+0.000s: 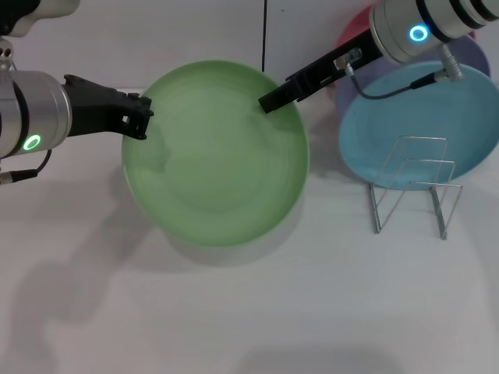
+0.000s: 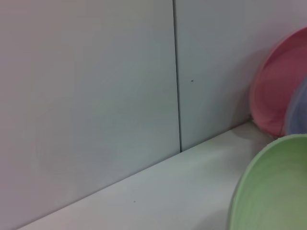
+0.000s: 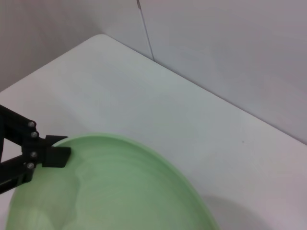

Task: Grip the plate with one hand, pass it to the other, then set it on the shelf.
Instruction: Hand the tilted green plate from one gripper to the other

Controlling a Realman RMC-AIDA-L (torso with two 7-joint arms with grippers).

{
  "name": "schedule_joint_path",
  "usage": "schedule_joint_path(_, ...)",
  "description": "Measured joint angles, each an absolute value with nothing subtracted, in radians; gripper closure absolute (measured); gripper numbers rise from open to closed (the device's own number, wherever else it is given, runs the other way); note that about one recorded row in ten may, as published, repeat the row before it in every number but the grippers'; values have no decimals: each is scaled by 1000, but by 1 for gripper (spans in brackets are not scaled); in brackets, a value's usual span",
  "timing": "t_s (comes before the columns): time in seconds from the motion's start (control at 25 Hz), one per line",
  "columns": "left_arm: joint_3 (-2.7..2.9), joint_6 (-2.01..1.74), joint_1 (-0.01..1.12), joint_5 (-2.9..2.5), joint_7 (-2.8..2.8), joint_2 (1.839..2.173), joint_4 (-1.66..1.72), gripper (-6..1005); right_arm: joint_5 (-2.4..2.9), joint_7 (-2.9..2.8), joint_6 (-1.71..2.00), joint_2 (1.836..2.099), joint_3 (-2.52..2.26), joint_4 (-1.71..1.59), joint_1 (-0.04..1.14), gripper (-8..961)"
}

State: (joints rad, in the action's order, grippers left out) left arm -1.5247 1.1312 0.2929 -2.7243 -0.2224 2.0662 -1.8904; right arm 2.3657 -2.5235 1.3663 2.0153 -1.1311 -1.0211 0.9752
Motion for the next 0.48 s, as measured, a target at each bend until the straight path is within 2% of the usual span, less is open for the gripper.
schedule_joint_path(0.28, -1525, 1132, 294, -2724, -222, 2066, -1890, 964, 2366, -2523, 1363, 2016, -1131, -1017, 977, 625)
schedule_joint_path(0.48, -1525, 1131, 297, -2724, -222, 2066, -1890, 964, 2366, -2523, 1354, 2016, -1130, -1004, 978, 651)
